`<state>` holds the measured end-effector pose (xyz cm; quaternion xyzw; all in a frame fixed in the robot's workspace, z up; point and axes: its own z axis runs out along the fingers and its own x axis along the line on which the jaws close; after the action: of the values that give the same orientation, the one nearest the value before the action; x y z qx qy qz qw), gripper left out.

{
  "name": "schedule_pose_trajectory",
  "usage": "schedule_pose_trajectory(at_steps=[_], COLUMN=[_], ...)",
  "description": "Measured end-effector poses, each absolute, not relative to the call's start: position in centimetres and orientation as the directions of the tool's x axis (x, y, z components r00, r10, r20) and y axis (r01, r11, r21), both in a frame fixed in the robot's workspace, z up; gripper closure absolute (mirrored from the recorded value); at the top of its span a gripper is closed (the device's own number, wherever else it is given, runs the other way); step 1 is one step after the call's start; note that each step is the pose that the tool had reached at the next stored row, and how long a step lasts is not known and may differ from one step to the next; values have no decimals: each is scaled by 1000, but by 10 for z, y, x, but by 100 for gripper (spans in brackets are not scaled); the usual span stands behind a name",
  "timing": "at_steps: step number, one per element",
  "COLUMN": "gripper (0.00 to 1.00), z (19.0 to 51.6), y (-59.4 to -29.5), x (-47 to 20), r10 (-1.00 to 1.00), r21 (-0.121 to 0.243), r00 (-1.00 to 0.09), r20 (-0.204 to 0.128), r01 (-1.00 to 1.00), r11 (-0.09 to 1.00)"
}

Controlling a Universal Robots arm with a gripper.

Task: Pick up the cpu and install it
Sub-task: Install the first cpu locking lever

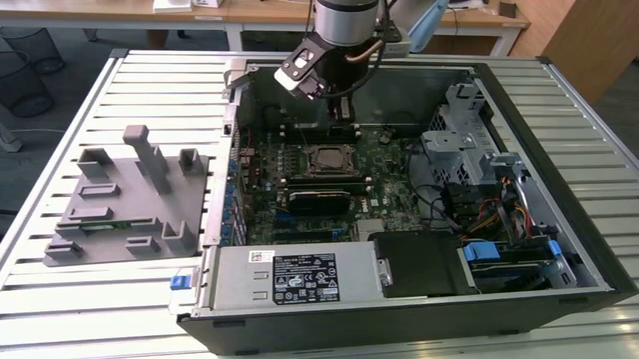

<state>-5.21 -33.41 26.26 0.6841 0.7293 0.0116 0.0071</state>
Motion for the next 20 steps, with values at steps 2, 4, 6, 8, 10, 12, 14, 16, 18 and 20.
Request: schedule_pose_trajectory(at_steps=[2,4,6,8,10,12,14,16,18,20], gripper=[89,89,89,89,89,89,89,89,89,89], z=[263,263,263,263,263,263,263,263,263,263], y=[-334,-334,-334,-334,-334,-334,-334,-334,-334,-334], x=[-52,-52,-52,-52,-52,-52,-52,-52,-52,-52], r10=[996,994,993,992,991,990,989,987,986,984], r21=[27,27,27,27,27,27,27,27,27,27], r00=[-88,-105,-116,-126,-135,-144,-151,-158,-166,-177], r20=[6,6,6,6,6,6,6,6,6,6], r01=[996,994,993,992,990,989,988,987,986,984], r11=[87,105,116,126,135,144,151,158,166,177])
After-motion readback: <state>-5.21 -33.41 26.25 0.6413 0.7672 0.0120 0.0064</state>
